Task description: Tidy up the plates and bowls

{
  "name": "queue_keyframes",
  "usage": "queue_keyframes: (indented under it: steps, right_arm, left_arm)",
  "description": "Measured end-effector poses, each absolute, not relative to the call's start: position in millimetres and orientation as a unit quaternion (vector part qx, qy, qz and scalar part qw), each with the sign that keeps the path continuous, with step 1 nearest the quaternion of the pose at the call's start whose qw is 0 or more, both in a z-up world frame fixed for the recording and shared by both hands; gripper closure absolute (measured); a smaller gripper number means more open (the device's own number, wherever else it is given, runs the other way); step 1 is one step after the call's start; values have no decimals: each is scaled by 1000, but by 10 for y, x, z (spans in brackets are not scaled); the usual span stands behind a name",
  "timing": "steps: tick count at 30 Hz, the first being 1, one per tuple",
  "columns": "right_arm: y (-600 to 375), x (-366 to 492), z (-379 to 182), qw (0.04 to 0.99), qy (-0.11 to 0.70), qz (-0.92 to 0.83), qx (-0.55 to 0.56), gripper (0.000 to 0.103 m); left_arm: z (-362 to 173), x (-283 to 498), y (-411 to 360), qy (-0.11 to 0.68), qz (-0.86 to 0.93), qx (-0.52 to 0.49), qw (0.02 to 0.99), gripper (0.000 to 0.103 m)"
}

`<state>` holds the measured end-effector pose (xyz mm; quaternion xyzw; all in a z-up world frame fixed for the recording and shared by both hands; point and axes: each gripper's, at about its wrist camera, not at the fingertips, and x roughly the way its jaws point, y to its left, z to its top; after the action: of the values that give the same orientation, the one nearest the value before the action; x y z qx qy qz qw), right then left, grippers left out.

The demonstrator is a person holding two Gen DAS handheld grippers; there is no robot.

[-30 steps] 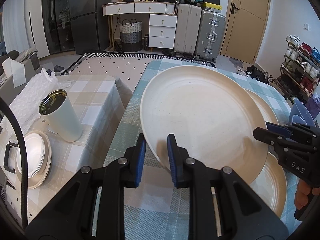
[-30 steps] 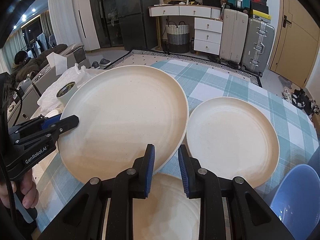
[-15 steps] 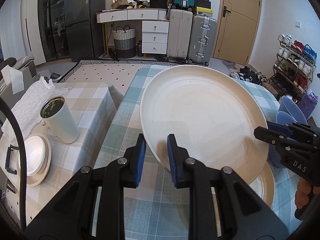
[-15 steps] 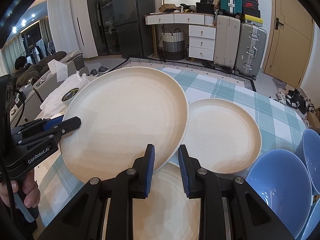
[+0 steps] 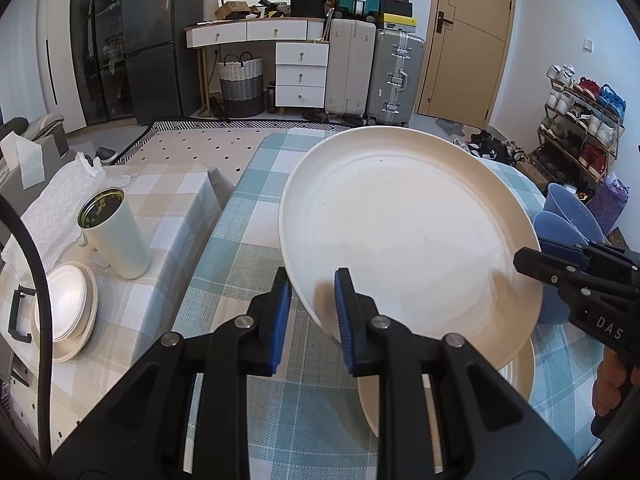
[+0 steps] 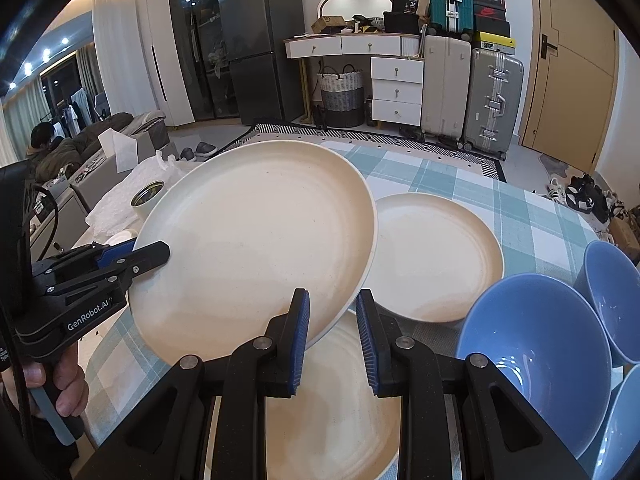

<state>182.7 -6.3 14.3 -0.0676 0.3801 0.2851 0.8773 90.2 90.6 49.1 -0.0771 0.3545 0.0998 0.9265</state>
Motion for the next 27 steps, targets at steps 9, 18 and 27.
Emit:
queue_keyframes:
  steps: [9, 18, 27]
  right_arm:
    - [-164, 1710, 70, 875, 388, 279, -69, 79]
    - [-265, 1568, 44, 877, 391, 273, -63, 78]
    - [-359, 1427, 1, 877, 392, 270, -60, 78]
  left_arm:
    - [439, 775, 737, 358, 99, -69, 926, 84]
    - [422, 666, 631, 357, 92, -62, 927, 85]
    - [400, 558, 567, 360, 85, -59, 927, 85]
